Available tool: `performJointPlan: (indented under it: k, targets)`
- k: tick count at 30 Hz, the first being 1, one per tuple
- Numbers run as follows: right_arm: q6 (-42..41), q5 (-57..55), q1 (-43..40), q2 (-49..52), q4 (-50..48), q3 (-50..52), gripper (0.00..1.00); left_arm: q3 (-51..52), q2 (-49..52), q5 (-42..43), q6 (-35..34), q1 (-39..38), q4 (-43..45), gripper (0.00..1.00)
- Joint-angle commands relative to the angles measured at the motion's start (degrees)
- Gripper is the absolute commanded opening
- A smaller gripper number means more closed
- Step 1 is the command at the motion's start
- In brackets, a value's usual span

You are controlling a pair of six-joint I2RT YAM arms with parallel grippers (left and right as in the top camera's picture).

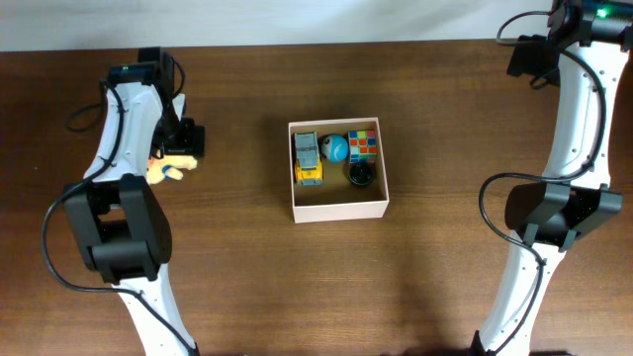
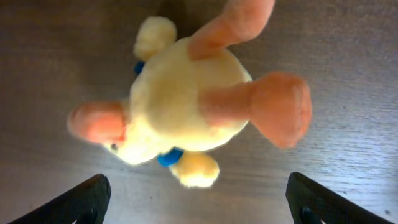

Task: Pack container
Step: 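Move the left gripper left to the yellow plush duck and grasp it, then lift the duck and carry it right over the box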

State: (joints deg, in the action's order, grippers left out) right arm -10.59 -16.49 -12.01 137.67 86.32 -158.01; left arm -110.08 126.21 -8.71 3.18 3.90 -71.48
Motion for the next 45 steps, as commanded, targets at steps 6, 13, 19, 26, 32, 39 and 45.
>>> performJointPlan:
  k: [6, 13, 19, 26, 32, 39, 45]
  targets:
    - [-0.8, -0.3, 0.0, -0.2, 0.0, 0.0, 0.99, 4.2, -0.2, 1.0, 6.8, 1.4, 5.8, 0.83]
    - [-0.8, -0.3, 0.0, -0.2, 0.0, 0.0, 0.99, 4.4, -0.2, 1.0, 6.8, 1.9, 6.6, 0.38]
    - [-0.8, -0.3, 0.0, -0.2, 0.0, 0.0, 0.99, 4.8, -0.2, 2.0, 6.8, 1.9, 7.5, 0.38]
    - [-0.8, -0.3, 0.0, -0.2, 0.0, 0.0, 0.99, 7.8, -0.2, 3.4, 6.8, 1.9, 12.7, 0.39]
    - [-0.8, -0.3, 0.0, -0.2, 0.0, 0.0, 0.99, 10.2, -0.2, 3.4, 6.8, 1.9, 14.1, 0.35]
    - [-0.8, -0.3, 0.0, -0.2, 0.0, 0.0, 0.99, 10.3, -0.2, 3.4, 6.8, 1.9, 14.1, 0.10]
    - [-0.8, -0.3, 0.0, -0.2, 0.0, 0.0, 0.99, 10.3, -0.2, 3.4, 6.8, 1.9, 13.9, 0.02]
